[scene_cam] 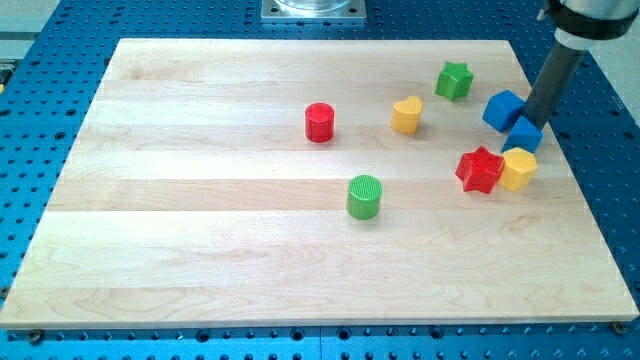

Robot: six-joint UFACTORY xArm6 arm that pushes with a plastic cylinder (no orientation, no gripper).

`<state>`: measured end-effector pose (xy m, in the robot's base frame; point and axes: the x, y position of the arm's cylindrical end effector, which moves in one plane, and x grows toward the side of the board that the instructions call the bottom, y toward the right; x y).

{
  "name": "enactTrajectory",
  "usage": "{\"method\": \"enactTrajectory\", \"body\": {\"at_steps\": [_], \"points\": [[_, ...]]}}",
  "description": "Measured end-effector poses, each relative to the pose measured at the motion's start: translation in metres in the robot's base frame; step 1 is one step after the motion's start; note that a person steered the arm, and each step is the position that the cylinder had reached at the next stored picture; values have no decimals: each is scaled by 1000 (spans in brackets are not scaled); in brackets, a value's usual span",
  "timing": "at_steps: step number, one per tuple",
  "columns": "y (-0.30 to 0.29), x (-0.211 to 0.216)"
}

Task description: Push the triangle right to the cube

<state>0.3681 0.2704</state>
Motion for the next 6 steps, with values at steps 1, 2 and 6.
{"method": "enactTrajectory", "body": {"at_steps": [1, 2, 6], "points": [[-54, -24], [30, 11], [-51, -1]]}}
